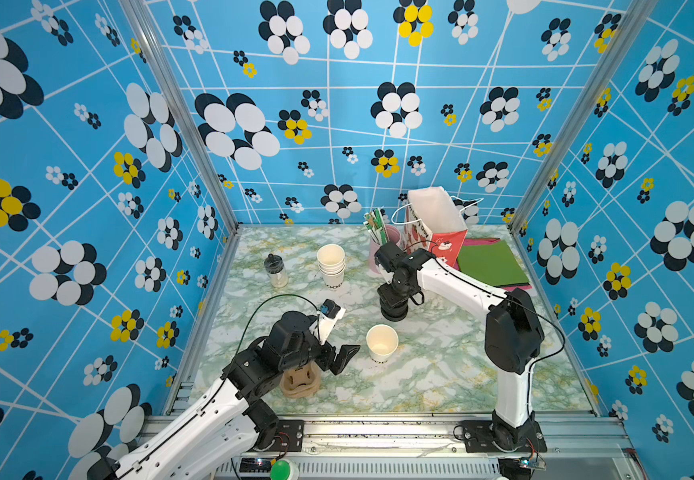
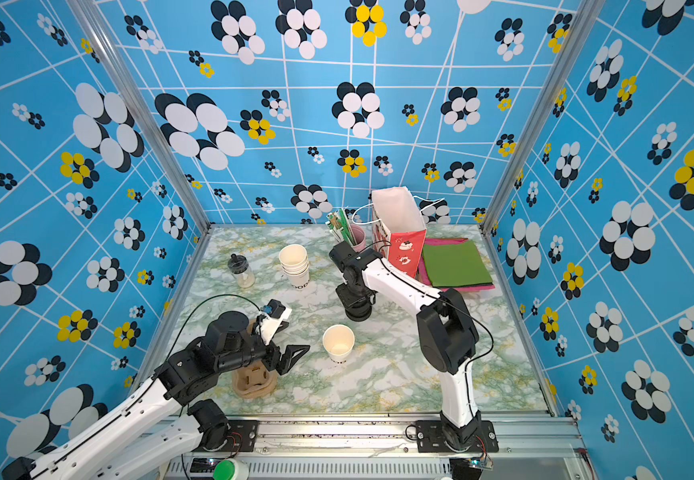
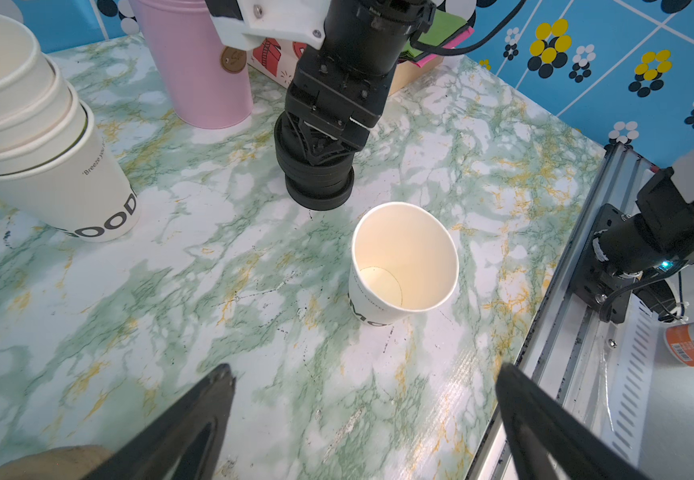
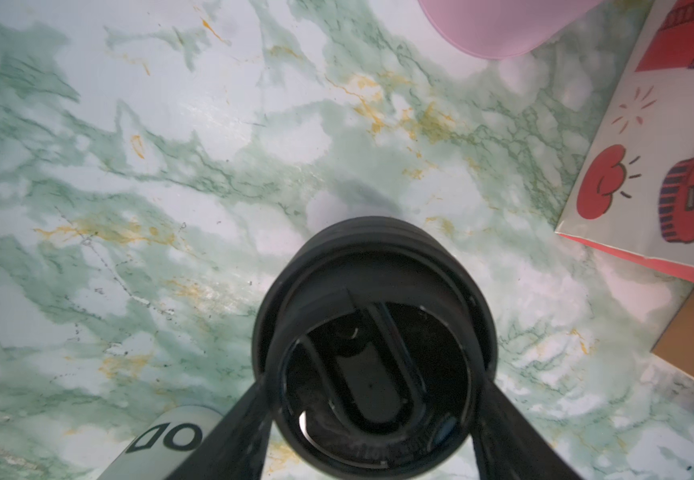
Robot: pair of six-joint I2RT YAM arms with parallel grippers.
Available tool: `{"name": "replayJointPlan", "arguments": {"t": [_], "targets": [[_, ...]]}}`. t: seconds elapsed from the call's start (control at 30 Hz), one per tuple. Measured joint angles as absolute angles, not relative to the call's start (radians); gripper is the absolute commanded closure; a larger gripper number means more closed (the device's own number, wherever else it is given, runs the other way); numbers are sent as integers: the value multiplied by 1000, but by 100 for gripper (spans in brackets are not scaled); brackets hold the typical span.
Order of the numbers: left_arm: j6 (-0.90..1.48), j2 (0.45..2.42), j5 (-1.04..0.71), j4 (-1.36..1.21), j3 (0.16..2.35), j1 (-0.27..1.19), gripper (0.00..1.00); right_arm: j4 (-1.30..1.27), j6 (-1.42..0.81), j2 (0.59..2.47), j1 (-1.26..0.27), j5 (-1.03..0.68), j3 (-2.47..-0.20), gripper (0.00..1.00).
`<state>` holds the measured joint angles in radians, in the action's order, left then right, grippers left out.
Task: Pack the takeout coffee
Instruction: 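Carry the black lid with the right gripper over the white cup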
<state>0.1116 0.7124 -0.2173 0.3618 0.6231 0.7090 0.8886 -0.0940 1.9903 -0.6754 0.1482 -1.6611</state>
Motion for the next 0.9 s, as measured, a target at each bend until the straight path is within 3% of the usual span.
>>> {"name": "replayJointPlan", "arguments": {"t": [0.9], "targets": [[112,712,-217,362,623,709,1,855,-96,1988,-700,239,-1627,31]]}}
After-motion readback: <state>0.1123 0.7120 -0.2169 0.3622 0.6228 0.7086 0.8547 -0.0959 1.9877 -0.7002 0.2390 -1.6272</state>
